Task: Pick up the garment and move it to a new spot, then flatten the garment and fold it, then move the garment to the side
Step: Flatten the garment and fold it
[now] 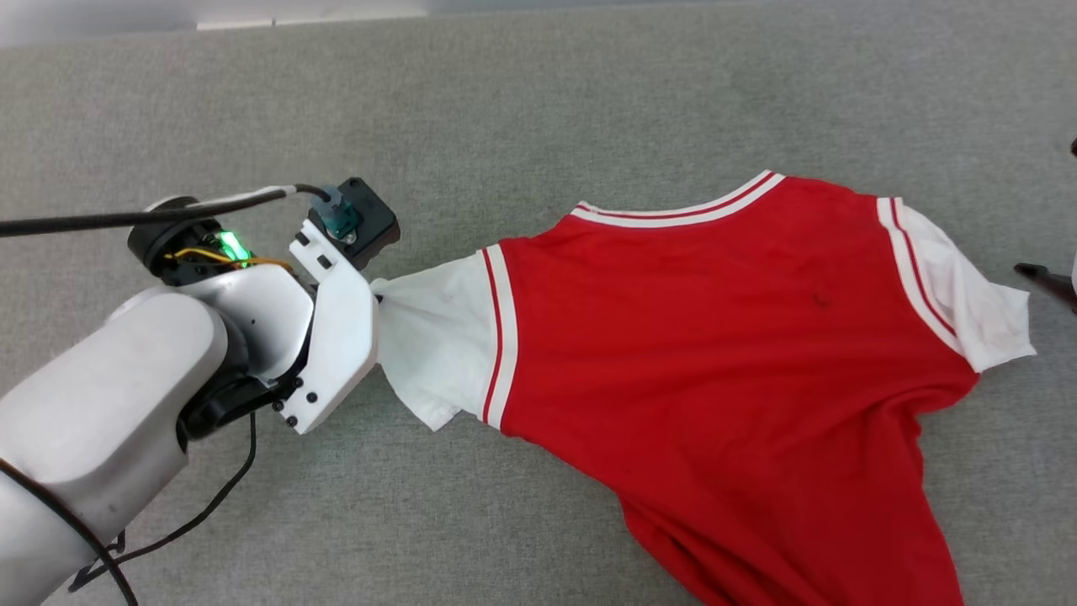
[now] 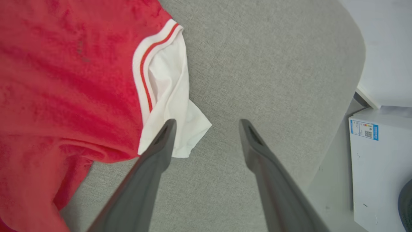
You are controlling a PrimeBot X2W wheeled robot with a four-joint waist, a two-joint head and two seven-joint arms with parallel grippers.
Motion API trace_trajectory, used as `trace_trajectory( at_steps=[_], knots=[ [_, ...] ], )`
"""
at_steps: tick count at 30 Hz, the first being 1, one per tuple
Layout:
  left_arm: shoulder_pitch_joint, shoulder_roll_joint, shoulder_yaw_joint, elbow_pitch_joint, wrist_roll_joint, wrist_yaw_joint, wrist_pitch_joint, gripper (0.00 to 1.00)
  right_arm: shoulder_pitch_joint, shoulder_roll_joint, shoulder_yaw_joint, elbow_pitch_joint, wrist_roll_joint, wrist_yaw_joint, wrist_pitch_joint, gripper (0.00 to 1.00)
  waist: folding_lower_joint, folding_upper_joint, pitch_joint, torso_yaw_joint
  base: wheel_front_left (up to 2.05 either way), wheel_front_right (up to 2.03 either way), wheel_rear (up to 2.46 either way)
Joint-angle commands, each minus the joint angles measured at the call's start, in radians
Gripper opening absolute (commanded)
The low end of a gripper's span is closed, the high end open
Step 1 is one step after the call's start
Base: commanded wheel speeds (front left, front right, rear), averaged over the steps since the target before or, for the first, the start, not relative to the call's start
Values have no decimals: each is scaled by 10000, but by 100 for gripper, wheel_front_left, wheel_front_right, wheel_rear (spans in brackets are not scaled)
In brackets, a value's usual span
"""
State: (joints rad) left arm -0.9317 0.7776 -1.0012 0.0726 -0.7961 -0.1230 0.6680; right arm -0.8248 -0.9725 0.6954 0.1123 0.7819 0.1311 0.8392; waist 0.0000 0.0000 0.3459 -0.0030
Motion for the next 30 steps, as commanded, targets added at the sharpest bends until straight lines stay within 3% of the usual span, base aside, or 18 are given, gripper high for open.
trace_trajectory(
  at_steps=[1,7,16,17,18,30],
  knots=[
    [-227,-54,35,-45,61,22,-64,0,-227,205,101,381,242,-7,121,100,0,0,313,199,0,0,0],
    [-506,-168,138,-210,212,26,-253,0,-319,994,348,1988,522,-7,-147,100,0,0,966,457,0,0,0],
    [-654,-219,128,-149,344,8,-529,0,350,2139,1806,3258,626,-6,-1091,100,0,0,1461,536,0,0,0],
    [-632,-220,122,-104,344,6,-569,0,251,2184,1864,3283,641,-6,-1329,94,0,0,1426,507,0,0,0],
    [-592,-227,131,-48,355,7,-664,0,141,2196,1869,3307,652,-6,-1612,0,0,0,1358,474,0,0,0],
    [-308,-129,534,297,442,203,-2117,0,-951,1093,1759,2771,874,-9,-4305,0,0,0,-426,49,0,0,0]
  ],
)
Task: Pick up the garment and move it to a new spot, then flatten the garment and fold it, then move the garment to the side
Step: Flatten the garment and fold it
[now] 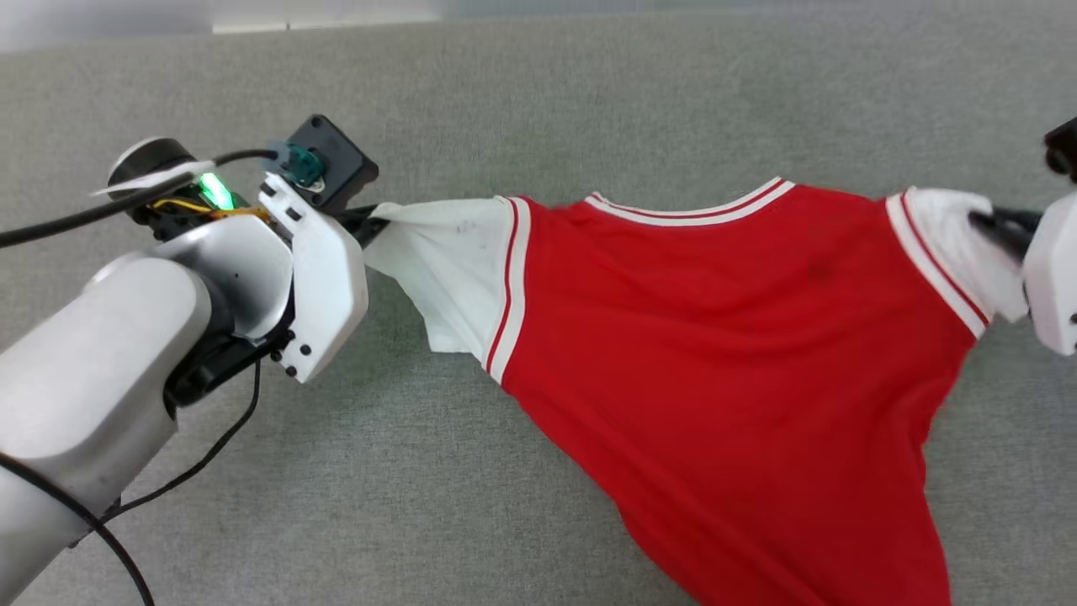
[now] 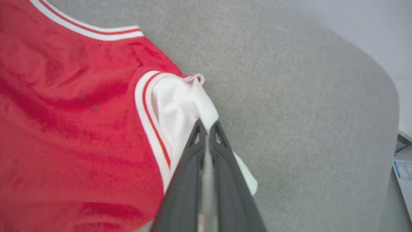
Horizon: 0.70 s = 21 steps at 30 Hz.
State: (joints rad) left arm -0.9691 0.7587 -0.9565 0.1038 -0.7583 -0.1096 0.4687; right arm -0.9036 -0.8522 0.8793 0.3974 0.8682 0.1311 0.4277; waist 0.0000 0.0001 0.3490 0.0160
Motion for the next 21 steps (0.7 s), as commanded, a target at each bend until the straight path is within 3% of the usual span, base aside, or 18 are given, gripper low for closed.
trace_trajectory(
  at_steps=[1,9,15,21],
  knots=[
    [31,96,191,-69,82,112,-273,0,-190,-189,-89,-245,13,-7,-351,0,0,-1,-588,-164,0,0,0],
    [-382,507,921,-523,152,531,-1075,0,-529,-640,-701,-1110,-85,-9,-1352,0,0,-1,-1410,-273,0,0,0],
    [-918,685,1384,-704,278,687,-1399,0,-927,-471,-1362,-1403,-290,-7,-1644,0,0,-1,-1614,-280,0,0,0],
    [-2009,335,1708,-371,611,630,-1684,0,-1829,65,-2183,-1372,-920,-7,-1672,0,0,-1,-1489,-154,0,0,0]
  ],
)
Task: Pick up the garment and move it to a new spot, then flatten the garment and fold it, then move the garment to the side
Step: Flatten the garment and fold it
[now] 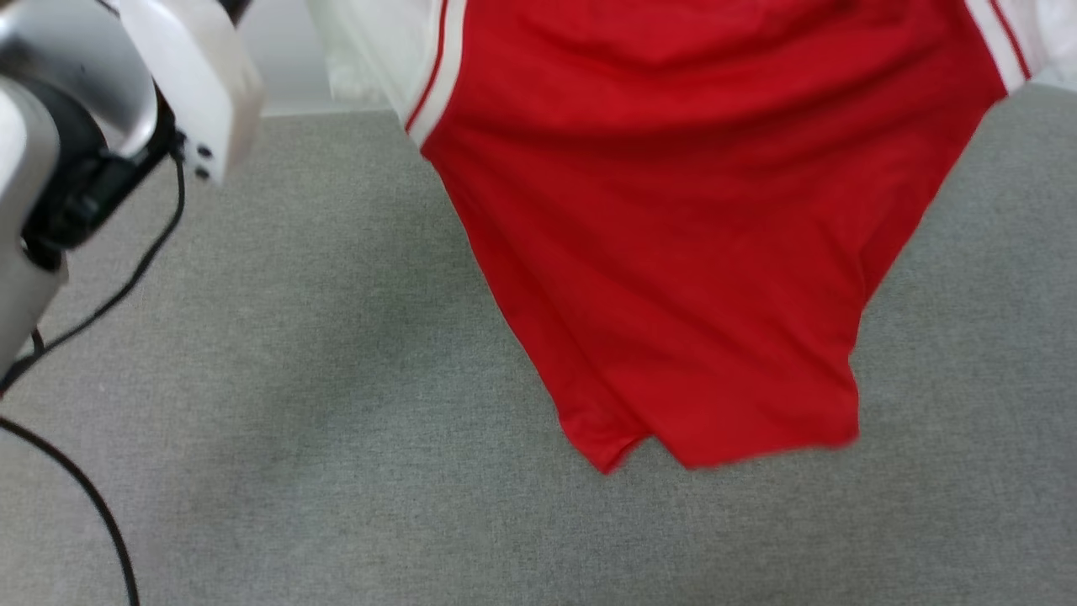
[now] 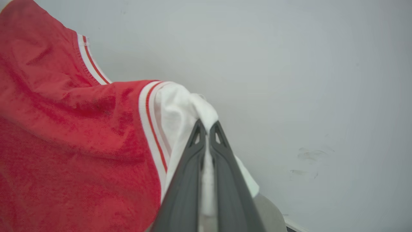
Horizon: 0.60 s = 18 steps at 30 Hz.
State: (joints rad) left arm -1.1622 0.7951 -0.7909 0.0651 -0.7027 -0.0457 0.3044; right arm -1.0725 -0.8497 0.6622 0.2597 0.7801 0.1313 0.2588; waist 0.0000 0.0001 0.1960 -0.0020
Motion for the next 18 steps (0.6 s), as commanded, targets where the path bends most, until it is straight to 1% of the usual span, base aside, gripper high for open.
trace_trajectory(
  at_steps=[1,7,13,18],
  knots=[
    [-312,-129,104,143,111,-24,-107,0,-350,165,-147,84,-165,-11,-1,0,0,-1,106,48,0,0,0],
    [-1943,-811,385,1239,509,-147,-487,0,-1969,1031,-677,848,-1227,-11,167,0,0,-1,747,191,0,0,0],
    [-3863,-1438,621,2523,1026,-308,-1014,0,-4039,1921,-1026,2087,-2258,-9,154,0,0,-1,1659,308,0,0,0],
    [-5394,-1855,816,3504,1402,-406,-1600,0,-5756,2370,-1147,3064,-2996,-9,-52,0,0,-1,2484,456,0,0,0]
  ],
)
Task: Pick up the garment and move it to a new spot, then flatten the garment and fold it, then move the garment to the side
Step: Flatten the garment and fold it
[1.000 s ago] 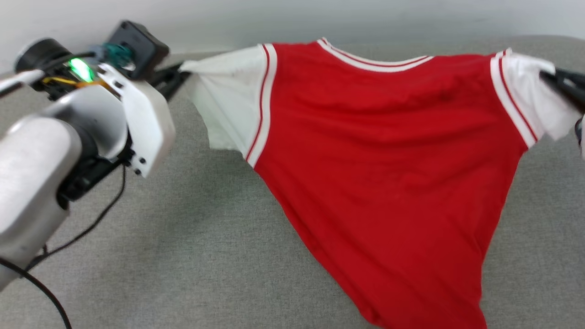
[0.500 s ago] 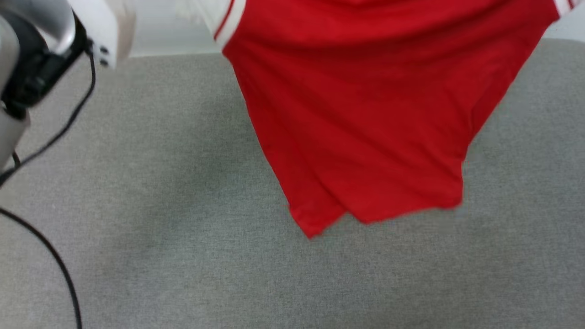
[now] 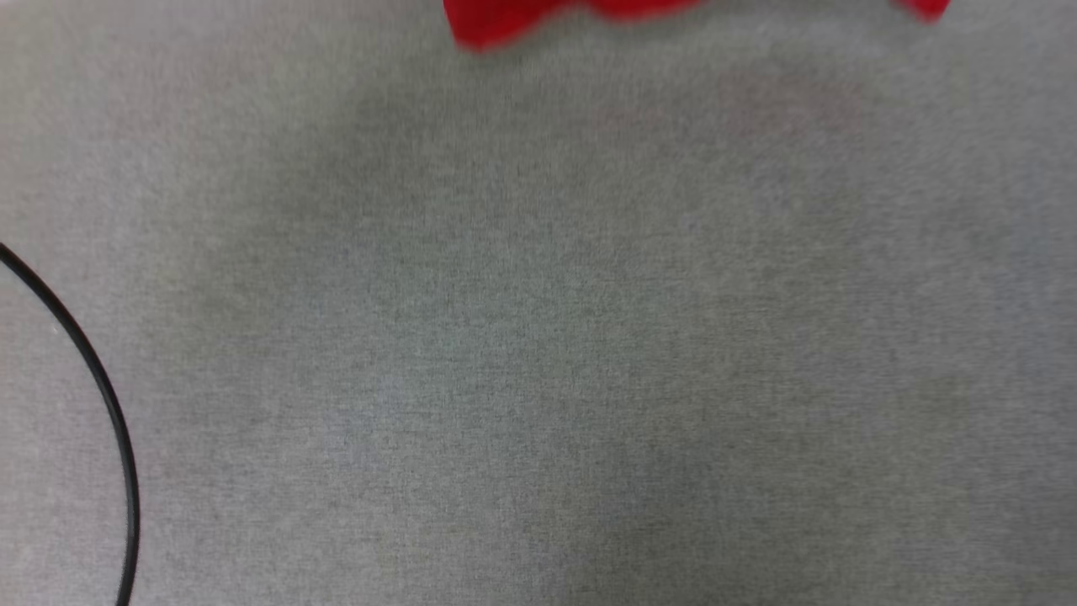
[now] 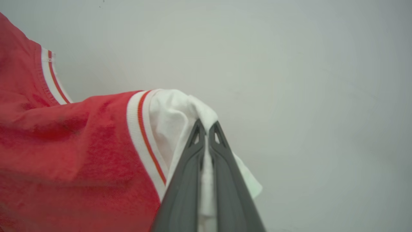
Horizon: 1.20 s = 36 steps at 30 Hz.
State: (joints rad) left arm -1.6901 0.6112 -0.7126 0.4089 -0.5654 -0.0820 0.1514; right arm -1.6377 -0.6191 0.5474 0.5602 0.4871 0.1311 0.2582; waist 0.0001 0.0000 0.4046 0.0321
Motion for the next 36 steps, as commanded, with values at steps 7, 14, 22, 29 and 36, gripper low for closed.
trace_trajectory(
  at_steps=[7,14,22,29,36],
  knots=[
    [-1217,-403,124,1496,91,-215,-921,0,-1510,713,160,1348,-589,-7,-528,0,-1,0,1189,188,0,0,0],
    [-573,-629,-190,2525,-72,-372,-1791,0,-924,1061,1026,2196,-356,-7,-966,0,-1,0,1415,292,0,0,0],
    [1544,-693,-750,2752,-556,-438,-2752,0,936,1279,2294,2401,761,-9,-1777,0,-1,0,957,251,0,0,0],
    [4321,-235,-991,2115,-1146,-267,-3325,0,3159,1068,3346,2026,1909,-9,-2535,0,-1,0,-33,42,0,0,0],
    [7973,634,-964,662,-2114,613,-3575,0,5577,547,4435,1316,2842,-7,-2949,0,-1,0,-1093,-173,0,0,0]
  ],
)
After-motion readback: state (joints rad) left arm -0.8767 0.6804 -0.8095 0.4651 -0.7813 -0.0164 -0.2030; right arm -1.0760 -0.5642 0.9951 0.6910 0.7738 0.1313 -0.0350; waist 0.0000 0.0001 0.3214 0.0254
